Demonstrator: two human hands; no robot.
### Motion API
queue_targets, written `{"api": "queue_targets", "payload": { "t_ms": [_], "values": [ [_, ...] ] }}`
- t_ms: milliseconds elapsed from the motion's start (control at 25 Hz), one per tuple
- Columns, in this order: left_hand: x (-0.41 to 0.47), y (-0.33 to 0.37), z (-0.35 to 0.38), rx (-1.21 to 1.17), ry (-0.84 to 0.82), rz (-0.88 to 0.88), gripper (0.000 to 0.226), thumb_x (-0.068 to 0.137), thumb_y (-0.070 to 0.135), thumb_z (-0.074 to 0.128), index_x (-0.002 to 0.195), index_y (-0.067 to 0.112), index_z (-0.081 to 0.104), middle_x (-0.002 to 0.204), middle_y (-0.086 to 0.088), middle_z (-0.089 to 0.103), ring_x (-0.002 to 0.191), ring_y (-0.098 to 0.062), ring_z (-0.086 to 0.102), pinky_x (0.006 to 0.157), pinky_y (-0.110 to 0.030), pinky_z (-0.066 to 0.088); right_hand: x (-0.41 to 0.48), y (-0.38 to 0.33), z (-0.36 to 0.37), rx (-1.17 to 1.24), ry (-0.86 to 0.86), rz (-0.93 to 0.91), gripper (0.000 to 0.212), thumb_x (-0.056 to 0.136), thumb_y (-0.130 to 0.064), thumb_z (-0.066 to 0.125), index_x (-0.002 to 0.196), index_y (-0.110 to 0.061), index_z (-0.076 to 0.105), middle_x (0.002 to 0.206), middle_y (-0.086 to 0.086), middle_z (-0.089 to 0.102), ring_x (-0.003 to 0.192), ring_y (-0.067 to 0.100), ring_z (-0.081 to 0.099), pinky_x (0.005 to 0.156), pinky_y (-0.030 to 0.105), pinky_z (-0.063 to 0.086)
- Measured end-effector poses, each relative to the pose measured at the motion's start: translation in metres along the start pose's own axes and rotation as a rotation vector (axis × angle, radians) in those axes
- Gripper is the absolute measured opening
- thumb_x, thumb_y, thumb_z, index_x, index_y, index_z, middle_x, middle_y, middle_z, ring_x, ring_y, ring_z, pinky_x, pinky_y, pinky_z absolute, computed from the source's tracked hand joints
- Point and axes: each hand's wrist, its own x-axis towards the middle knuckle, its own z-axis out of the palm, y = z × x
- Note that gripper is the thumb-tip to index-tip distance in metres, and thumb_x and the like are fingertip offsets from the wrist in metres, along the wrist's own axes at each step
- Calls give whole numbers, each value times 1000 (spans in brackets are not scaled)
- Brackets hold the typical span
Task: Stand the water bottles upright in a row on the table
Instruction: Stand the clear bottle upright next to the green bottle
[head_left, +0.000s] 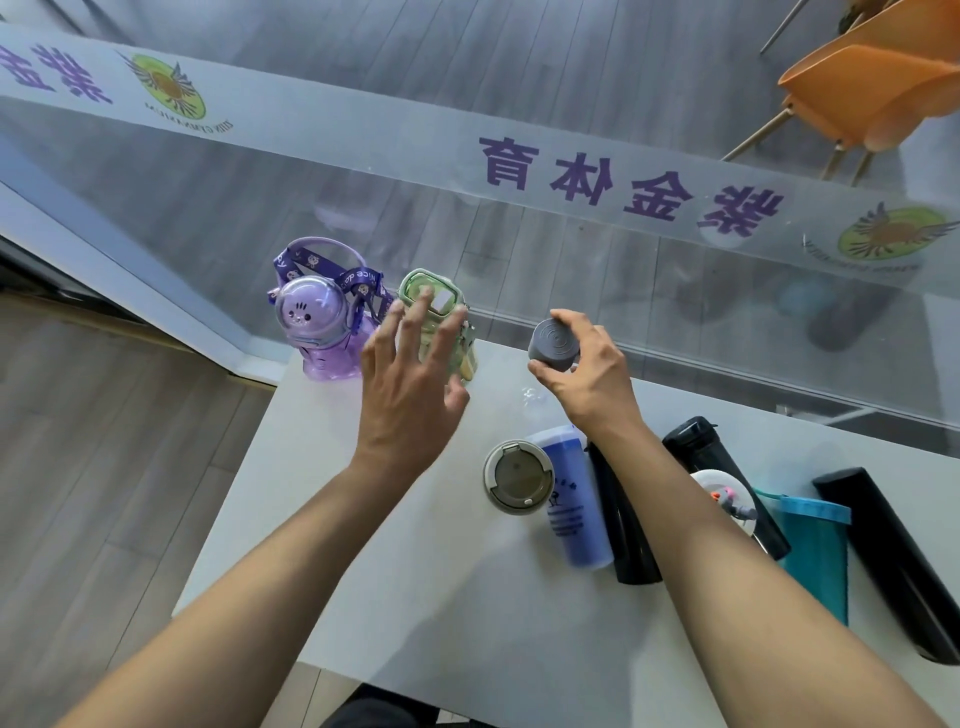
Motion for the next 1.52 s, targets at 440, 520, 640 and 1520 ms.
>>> {"api": "queue_targets", "payload": {
  "t_ms": [440,520,640,1520],
  "values": [
    [-78,28,28,-172,-330,179,48,87,50,54,132,33,52,145,1,48,136,-29,38,101,-49,40,2,-2,4,-83,18,1,65,78,-30,83,135,-27,53,112,0,55,97,15,53,84,22,41],
    [-71,23,26,-159,-246,184,46,90,47,53,133,29,54,145,-2,48,133,-30,42,100,-49,41,1,-4,9,-83,6,-11,65,77,-30,84,135,-26,53,113,1,56,98,15,53,86,23,42],
    [-30,10,5,-98,39,178,49,88,35,60,135,22,54,144,-10,47,128,-33,44,100,-46,40,2,-7,14,-62,6,-11,66,75,-28,85,133,-24,54,116,3,59,101,17,55,88,23,42],
    [67,-31,-1,-212,-161,-44,68,72,12,80,132,28,51,134,-13,39,109,-37,46,92,-45,46,5,-18,27,-3,28,2,62,75,-28,85,129,-23,55,115,1,60,101,17,56,86,23,44]
  ]
}}
